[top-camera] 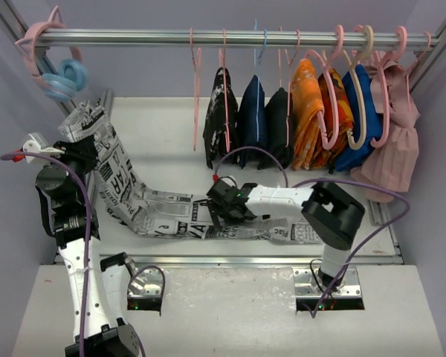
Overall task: Place the trousers on the hanger
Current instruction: Fold the trousers at the corner of the board.
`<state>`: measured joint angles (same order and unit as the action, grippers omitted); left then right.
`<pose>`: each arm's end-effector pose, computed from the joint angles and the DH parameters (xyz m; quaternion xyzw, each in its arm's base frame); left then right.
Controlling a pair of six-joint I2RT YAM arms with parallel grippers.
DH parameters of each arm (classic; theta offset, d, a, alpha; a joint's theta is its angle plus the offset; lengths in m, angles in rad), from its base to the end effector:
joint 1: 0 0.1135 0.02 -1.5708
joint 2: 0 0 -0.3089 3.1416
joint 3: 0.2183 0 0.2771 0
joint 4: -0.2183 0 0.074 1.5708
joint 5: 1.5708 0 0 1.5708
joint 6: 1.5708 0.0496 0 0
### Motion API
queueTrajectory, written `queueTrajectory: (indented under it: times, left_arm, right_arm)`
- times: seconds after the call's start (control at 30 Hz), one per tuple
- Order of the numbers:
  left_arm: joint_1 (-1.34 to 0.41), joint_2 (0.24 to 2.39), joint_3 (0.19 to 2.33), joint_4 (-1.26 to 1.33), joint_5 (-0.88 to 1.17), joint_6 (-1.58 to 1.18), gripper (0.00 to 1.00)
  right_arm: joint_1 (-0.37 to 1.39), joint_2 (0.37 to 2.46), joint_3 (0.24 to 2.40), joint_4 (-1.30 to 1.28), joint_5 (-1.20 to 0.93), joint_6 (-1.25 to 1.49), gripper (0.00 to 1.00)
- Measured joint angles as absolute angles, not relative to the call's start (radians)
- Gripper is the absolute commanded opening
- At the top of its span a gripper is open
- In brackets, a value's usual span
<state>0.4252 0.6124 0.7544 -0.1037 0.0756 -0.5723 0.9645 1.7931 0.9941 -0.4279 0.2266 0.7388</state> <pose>0.1381 0.0584 0.3935 -0.3075 0.6216 -0.0790 0.7161 0.2149 0.2903 0.1476 -0.0910 0.9749 0.0545 0.1958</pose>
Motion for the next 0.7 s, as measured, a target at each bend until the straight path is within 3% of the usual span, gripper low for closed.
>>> queueTrajectory:
  times: [0.27, 0.5, 0.63, 0.7]
  left_arm:
    - [0.424, 0.577, 0.756, -0.086, 0.331, -0.523, 0.00]
    - [0.423, 0.544, 0.698, -0.012, 0.428, -0.568, 0.00]
    - [0.408, 0.510, 0.606, 0.038, 0.470, -0.633, 0.00]
    - [0.385, 0.496, 0.564, 0.058, 0.474, -0.660, 0.00]
  right_arm:
    - [1.081, 1.995, 1.282, -0.412, 0.191, 0.765, 0.99]
    - [1.098, 1.834, 1.153, -0.396, 0.195, 0.759, 0.98]
    - [1.069, 1.630, 1.011, -0.424, 0.236, 0.751, 0.88]
    - [1.047, 1.562, 0.937, -0.419, 0.253, 0.742, 0.67]
